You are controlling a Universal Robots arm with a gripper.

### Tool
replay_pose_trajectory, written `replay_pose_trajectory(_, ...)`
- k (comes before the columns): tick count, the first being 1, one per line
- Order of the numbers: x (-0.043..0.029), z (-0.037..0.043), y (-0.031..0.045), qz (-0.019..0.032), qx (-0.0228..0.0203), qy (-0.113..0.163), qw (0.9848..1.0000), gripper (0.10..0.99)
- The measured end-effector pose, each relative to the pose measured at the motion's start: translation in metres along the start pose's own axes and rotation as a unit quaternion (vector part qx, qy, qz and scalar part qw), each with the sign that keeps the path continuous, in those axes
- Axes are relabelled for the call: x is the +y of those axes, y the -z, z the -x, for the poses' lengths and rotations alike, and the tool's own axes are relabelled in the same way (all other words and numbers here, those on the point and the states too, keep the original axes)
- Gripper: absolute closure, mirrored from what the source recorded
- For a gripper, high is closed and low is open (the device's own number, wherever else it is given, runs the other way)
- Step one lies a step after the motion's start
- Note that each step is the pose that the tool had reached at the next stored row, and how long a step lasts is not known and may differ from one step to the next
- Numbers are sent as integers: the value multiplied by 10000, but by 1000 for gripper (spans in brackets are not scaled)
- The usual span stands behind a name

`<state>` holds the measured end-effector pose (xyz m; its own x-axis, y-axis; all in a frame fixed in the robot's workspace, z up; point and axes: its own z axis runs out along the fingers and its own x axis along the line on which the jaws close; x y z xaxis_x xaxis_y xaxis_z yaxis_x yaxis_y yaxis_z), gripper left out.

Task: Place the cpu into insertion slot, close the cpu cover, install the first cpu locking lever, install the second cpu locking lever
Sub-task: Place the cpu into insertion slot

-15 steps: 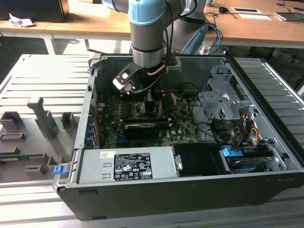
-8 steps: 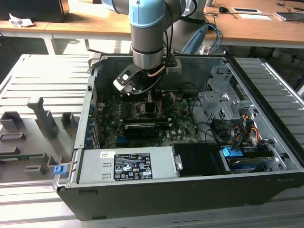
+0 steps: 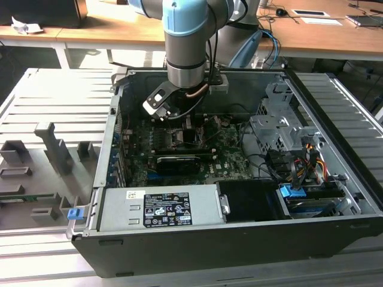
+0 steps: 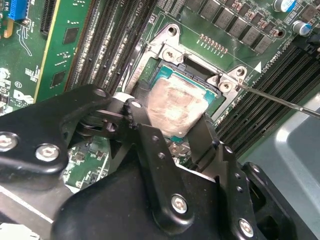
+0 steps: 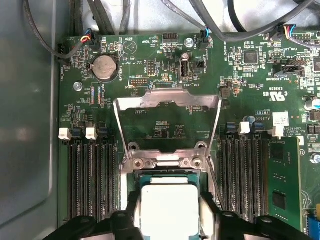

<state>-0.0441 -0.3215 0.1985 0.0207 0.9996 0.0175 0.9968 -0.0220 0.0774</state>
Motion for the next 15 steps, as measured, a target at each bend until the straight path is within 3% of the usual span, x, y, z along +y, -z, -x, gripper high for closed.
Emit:
replay_pose_trajectory(1,0,0,0,0,-1,0,10000,471)
replay_pose_trajectory(13,11,-2,110,-31,-2,0,10000,471)
replay_pose_trajectory(14,13,-2,117,-40,-2,0,10000,486)
replay_pose_trajectory(15,15,-2,127,-53,-2,-1,10000,675)
